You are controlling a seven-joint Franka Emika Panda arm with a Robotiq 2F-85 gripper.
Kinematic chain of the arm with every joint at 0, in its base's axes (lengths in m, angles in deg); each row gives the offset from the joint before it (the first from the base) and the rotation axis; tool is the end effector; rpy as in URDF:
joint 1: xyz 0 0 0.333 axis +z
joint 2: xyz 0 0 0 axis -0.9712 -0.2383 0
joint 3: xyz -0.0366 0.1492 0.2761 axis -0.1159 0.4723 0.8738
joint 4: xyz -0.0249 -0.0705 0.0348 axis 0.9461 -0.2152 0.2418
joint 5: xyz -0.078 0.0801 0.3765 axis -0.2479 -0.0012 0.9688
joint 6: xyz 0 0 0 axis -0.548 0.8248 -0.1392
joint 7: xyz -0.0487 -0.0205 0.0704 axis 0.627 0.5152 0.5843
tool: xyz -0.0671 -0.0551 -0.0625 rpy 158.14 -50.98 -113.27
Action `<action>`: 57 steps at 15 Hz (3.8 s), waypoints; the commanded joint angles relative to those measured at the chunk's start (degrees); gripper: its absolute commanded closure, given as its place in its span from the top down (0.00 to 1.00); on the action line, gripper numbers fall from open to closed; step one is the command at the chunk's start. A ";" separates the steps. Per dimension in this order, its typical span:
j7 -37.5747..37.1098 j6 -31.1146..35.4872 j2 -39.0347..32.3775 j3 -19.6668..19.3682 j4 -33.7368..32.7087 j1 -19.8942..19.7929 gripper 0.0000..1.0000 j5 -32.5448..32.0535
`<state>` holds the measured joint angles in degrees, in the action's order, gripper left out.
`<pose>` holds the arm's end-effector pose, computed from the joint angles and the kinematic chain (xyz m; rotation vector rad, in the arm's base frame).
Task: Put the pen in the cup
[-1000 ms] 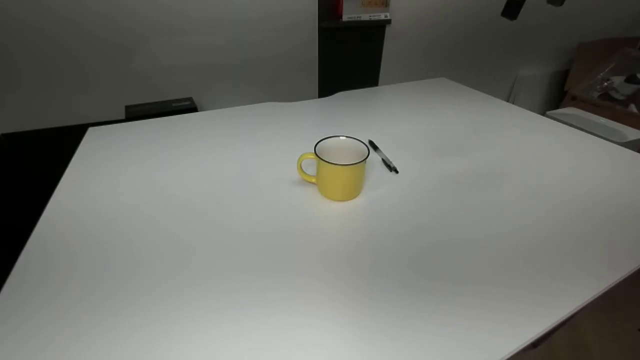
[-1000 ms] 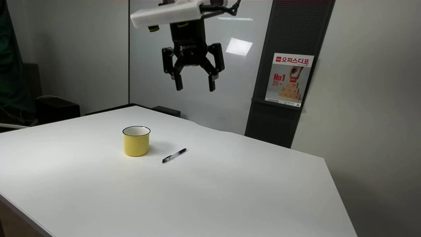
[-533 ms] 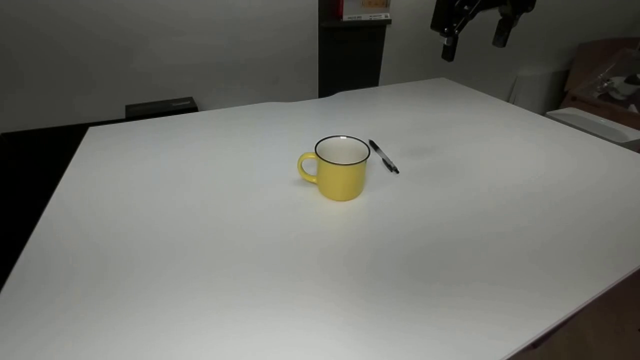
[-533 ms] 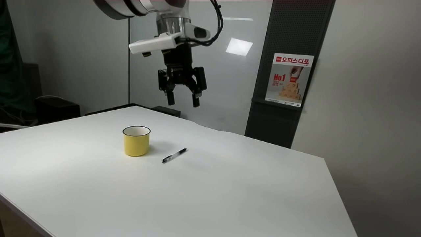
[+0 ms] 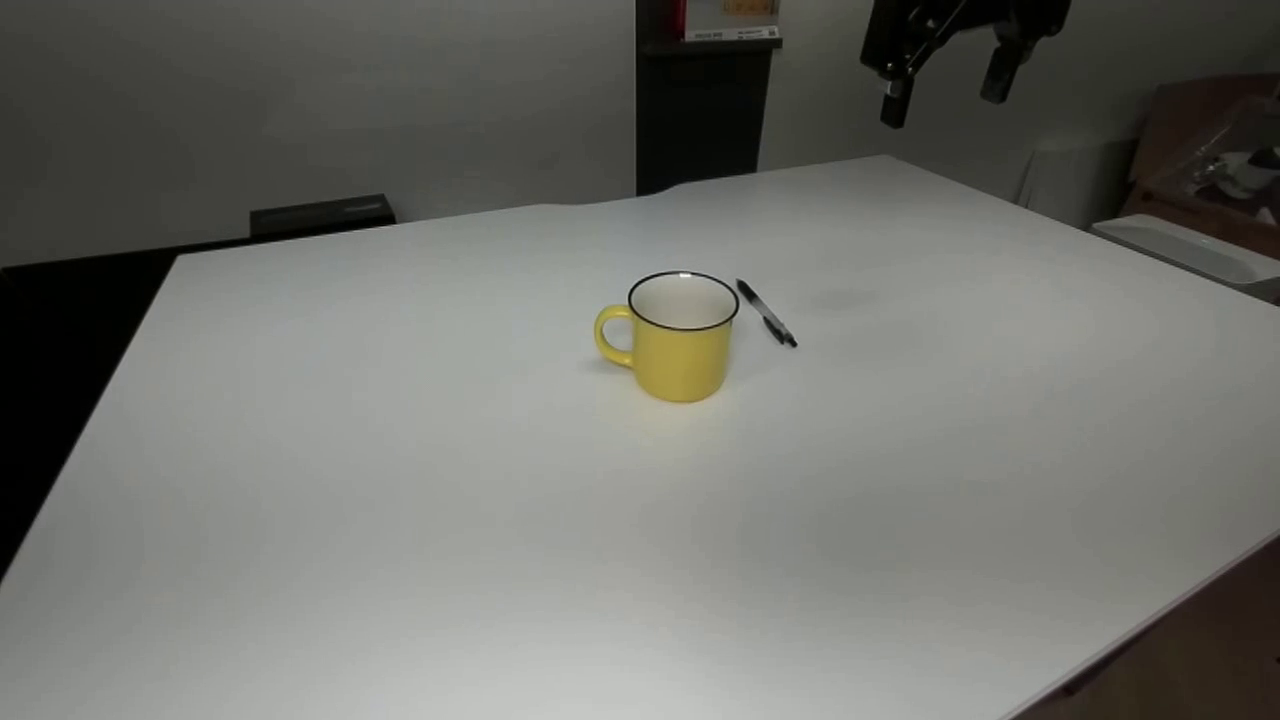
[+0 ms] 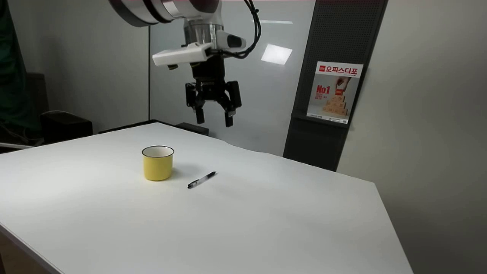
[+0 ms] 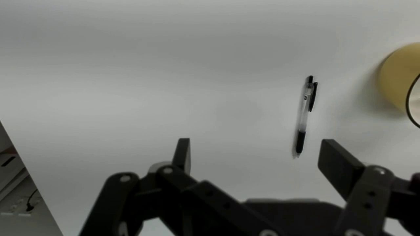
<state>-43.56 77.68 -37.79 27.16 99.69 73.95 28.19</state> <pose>0.5469 -0.0451 0.3091 2.9633 -0.2641 0.1831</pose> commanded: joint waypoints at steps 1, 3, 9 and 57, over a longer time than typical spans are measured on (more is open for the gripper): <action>4.26 4.11 -5.59 0.02 -2.47 -0.04 1.00 5.68; 6.63 5.80 -9.61 0.20 -4.46 0.14 1.00 7.89; 9.78 5.59 -21.38 -0.23 -14.00 2.13 1.00 7.80; 7.90 3.69 -38.34 -0.25 -28.44 4.96 0.05 13.98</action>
<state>-35.78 80.69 -76.17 26.58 71.55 79.44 41.12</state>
